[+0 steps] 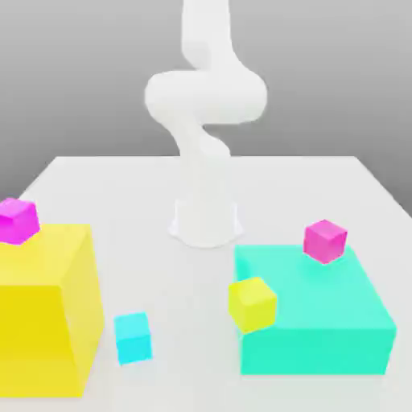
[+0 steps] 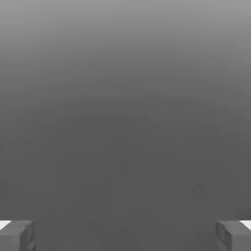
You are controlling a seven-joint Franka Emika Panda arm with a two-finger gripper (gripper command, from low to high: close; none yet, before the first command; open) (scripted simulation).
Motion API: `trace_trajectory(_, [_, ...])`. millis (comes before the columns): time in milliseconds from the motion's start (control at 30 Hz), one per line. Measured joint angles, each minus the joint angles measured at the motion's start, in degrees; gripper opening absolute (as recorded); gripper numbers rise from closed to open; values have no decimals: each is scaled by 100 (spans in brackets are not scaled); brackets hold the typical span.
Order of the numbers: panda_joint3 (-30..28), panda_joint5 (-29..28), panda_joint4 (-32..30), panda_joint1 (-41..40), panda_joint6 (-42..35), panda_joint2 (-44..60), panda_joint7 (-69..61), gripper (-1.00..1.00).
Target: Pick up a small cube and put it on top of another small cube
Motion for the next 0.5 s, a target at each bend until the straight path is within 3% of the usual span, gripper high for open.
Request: trace_trajectory(500, [364,-149,-1618,-1523,1861,3169,3676,0])
